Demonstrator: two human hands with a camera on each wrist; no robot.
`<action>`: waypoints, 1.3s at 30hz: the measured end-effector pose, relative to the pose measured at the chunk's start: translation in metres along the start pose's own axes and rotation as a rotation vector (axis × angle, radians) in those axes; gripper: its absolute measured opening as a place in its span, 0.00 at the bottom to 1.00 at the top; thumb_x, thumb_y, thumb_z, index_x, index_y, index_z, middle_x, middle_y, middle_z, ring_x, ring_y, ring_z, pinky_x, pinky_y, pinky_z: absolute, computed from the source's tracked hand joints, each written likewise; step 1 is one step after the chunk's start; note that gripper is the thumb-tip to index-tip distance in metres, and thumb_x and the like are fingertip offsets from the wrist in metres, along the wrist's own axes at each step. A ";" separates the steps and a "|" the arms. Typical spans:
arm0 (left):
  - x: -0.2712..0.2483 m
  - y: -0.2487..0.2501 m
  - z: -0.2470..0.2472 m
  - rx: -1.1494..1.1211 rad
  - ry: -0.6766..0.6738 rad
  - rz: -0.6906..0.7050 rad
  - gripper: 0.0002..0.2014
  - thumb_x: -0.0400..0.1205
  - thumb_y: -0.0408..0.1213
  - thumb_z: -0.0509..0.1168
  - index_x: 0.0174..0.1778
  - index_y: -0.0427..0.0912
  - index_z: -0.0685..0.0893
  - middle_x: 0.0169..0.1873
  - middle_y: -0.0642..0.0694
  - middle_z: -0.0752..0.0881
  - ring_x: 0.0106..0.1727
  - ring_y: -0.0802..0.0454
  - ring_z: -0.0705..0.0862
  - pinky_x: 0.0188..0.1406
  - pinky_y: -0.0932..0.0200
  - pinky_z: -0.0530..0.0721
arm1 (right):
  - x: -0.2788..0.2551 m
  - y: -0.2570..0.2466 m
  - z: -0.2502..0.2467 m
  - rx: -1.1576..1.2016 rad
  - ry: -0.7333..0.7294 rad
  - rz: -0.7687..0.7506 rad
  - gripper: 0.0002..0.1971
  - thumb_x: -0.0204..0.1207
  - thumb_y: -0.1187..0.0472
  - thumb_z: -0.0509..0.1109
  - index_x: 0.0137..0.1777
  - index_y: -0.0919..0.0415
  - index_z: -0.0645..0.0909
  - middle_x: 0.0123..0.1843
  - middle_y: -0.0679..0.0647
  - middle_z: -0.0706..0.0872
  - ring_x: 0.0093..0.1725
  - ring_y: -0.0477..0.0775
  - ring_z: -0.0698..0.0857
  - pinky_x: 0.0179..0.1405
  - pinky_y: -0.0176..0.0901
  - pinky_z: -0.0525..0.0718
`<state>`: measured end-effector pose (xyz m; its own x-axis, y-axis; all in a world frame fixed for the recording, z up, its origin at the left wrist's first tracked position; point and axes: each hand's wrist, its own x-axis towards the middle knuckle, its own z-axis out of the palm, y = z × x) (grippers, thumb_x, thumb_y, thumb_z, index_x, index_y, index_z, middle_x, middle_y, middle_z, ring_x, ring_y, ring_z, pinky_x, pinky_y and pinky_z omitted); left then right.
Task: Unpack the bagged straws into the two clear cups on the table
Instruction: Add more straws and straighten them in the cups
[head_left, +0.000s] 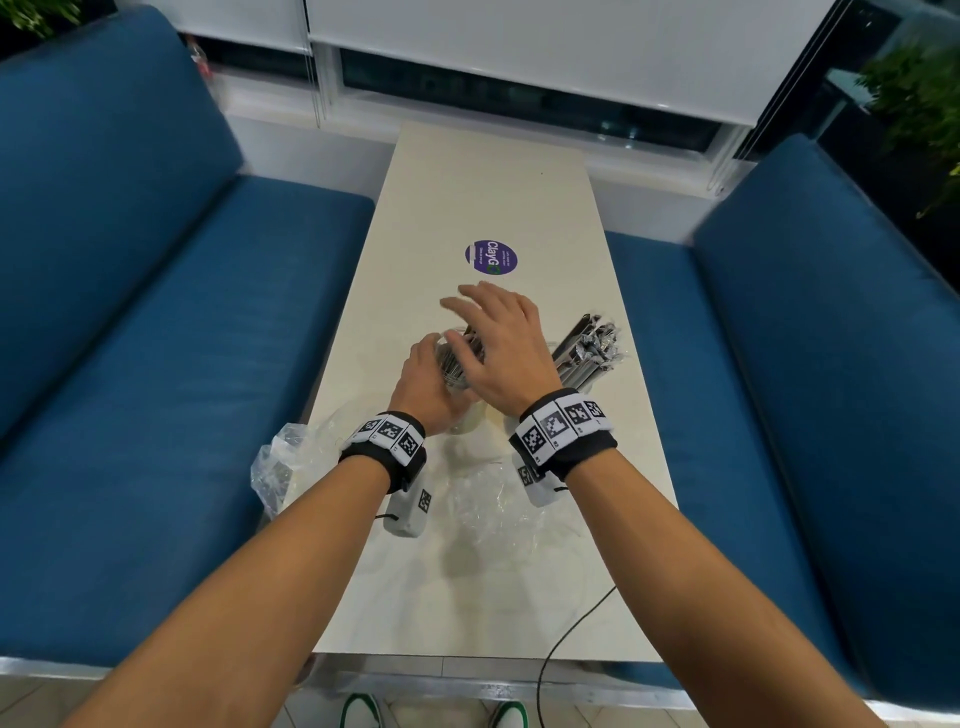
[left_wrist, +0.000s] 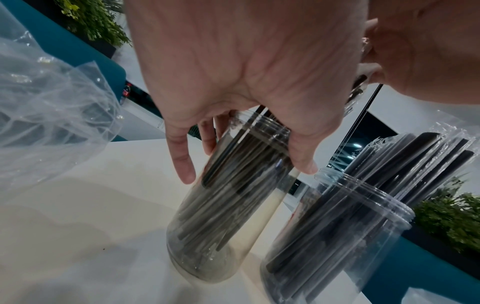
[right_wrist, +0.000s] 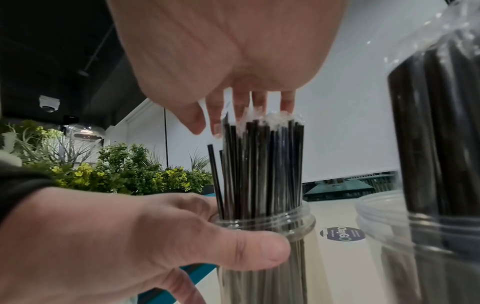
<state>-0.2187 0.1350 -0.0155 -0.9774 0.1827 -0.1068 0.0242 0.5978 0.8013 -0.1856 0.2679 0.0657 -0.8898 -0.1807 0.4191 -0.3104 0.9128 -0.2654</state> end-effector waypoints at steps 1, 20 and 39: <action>0.001 -0.001 0.000 0.002 0.000 -0.001 0.48 0.65 0.59 0.79 0.78 0.42 0.72 0.70 0.41 0.79 0.69 0.41 0.83 0.67 0.36 0.88 | 0.001 0.000 0.002 -0.026 0.001 -0.007 0.16 0.86 0.50 0.66 0.69 0.52 0.87 0.74 0.51 0.87 0.80 0.56 0.78 0.86 0.63 0.65; -0.009 0.009 -0.008 -0.101 -0.100 -0.074 0.81 0.61 0.71 0.81 0.93 0.40 0.31 0.92 0.37 0.62 0.92 0.39 0.65 0.90 0.38 0.68 | -0.024 -0.002 -0.022 0.200 0.333 0.129 0.12 0.87 0.64 0.65 0.64 0.62 0.88 0.63 0.54 0.89 0.64 0.56 0.82 0.67 0.53 0.80; -0.143 -0.041 0.048 -0.066 -0.123 -0.003 0.15 0.90 0.45 0.70 0.70 0.45 0.86 0.66 0.47 0.85 0.64 0.53 0.85 0.70 0.54 0.83 | -0.227 0.019 0.071 0.044 -0.487 0.581 0.25 0.79 0.45 0.75 0.76 0.44 0.80 0.76 0.56 0.72 0.71 0.64 0.72 0.67 0.61 0.82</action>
<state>-0.0697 0.1216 -0.0611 -0.9441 0.2777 -0.1776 0.0032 0.5465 0.8375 -0.0134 0.3007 -0.0962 -0.9584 0.1736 -0.2267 0.2489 0.8971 -0.3652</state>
